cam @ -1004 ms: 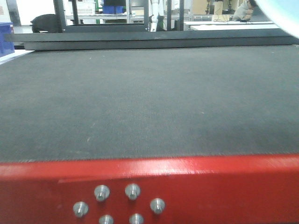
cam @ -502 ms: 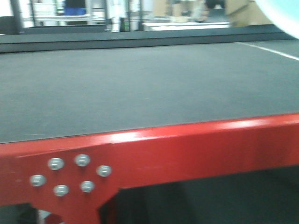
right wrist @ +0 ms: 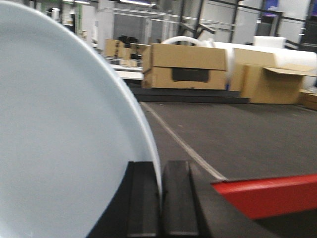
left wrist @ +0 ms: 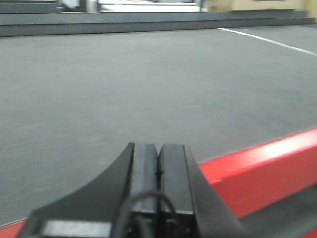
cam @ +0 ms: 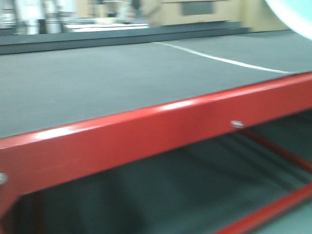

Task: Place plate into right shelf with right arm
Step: 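Turn the base away from the table while holding the plate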

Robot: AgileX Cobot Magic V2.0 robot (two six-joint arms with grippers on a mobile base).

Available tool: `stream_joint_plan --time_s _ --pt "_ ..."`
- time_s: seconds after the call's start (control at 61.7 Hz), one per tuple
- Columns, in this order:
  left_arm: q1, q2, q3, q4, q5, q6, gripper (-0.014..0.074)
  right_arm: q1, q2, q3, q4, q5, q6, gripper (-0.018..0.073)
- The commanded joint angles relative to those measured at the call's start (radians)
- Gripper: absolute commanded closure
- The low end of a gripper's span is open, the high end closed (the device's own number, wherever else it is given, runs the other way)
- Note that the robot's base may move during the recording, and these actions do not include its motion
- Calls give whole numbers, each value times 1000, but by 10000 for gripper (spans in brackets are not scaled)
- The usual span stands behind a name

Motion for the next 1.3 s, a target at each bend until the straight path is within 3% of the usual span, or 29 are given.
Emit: stream_joint_plan --time_s 0.0,1.28 --pt "-2 -10 10 -8 -90 -7 724 -4 8 -31 2 -92 -10 505" --pt "-2 -10 10 -8 -90 -7 724 -4 8 -31 2 -92 -10 505"
